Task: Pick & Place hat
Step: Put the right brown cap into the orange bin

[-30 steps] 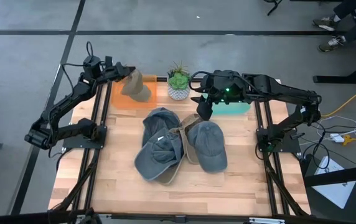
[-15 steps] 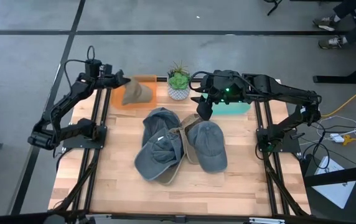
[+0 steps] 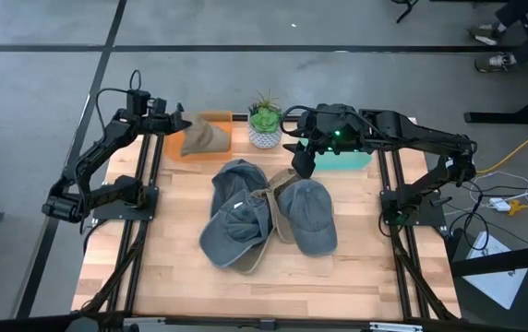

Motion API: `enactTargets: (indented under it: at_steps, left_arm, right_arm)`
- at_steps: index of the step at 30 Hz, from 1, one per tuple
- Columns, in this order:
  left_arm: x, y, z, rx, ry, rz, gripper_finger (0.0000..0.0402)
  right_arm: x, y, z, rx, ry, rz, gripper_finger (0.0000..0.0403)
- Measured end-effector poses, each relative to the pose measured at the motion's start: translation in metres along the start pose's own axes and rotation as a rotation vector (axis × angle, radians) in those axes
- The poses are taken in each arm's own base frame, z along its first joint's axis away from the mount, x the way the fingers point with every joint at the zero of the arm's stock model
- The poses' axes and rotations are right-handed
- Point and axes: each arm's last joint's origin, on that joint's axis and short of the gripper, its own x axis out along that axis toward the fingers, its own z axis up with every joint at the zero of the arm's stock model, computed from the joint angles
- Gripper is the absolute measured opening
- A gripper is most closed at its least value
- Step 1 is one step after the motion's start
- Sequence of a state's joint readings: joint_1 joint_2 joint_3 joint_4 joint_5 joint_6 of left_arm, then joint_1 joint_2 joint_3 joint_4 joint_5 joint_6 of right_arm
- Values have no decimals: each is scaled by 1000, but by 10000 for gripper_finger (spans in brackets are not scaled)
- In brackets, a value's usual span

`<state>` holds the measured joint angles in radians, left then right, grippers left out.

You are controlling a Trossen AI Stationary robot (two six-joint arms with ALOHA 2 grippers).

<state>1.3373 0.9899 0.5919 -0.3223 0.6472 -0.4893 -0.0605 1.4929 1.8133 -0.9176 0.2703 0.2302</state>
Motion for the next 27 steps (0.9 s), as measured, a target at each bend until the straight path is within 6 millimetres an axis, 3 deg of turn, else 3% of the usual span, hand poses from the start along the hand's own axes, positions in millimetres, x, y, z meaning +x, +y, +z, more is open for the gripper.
enactTargets:
  at_steps: [5, 21, 27]
  left_arm:
    - [-8, -3, -1, 86, -69, 84, 26]
    - [-16, -10, -7, 220, -63, 83, 27]
    - [-16, -10, -7, 218, -65, 85, 57]
  right_arm:
    - [0, 0, 0, 0, 0, 0, 189]
    - [0, 0, 0, -2, 0, 0, 189]
    - [0, 0, 0, -2, 0, 0, 189]
